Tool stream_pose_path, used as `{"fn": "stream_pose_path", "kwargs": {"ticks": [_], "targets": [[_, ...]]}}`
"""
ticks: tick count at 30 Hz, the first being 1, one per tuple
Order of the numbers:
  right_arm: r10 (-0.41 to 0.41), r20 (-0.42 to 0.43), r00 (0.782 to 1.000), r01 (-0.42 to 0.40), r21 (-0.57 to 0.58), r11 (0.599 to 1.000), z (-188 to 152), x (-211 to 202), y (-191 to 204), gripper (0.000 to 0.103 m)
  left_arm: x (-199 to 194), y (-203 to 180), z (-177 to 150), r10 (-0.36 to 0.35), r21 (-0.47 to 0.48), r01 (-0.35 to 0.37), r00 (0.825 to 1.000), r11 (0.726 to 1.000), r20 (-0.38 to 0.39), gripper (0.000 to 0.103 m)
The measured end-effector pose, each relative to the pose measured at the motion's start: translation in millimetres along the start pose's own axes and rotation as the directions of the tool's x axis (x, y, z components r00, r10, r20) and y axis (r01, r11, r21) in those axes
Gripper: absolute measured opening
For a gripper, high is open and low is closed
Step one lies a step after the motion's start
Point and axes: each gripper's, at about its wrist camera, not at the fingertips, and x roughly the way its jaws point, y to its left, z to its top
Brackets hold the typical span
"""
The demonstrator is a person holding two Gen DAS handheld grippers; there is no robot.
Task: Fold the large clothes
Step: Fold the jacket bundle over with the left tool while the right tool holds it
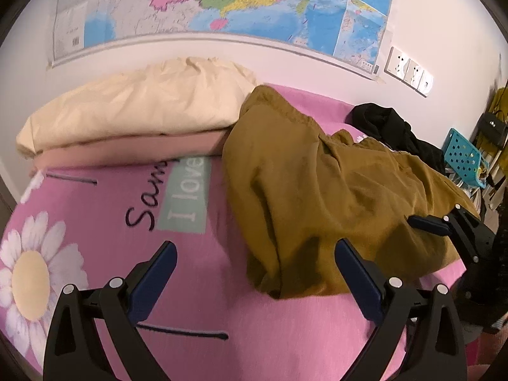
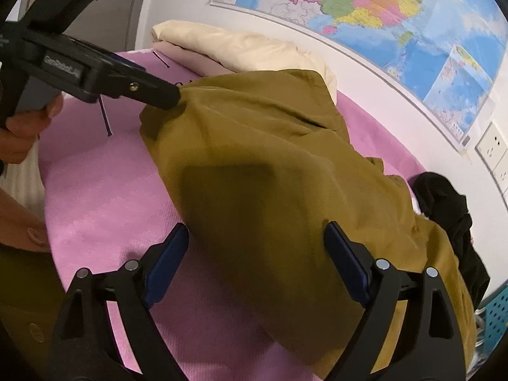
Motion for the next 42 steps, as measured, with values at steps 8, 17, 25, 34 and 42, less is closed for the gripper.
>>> {"fn": "stream_pose_path", "kwargs": {"ticks": [8,17,25,34,42], "targets": [[-0.038,0.001,0.999,0.038,-0.027,0.999,3,8,0,0.077,5,15,-19,-0.098,-0.069,0.093,0.993,0.993,-0.071,0.096],[0.138,0.064,0.988,-0.148,0.206,0.967,16,-7,-42,0.036,14,-3,-35,-0.303,-0.087,0.294,0.943,0.952,-0.135,0.095],[0.189,0.082,0.979,-0.203,0.248,0.947,18,-11,-49,0.037,50,-22,-20,-0.482,-0.202,0.452,0.866,0.869,-0.137,0.095],[0.247,0.130,0.960,-0.278,0.358,0.891,2,-17,-68,0.049,59,-17,-12,-0.537,-0.307,0.501,0.842,0.809,-0.043,0.095],[0.270,0.174,0.947,-0.320,0.427,0.846,-21,-35,-78,0.056,72,-15,-1,-0.576,-0.377,0.538,0.817,0.754,0.014,0.095]]}}
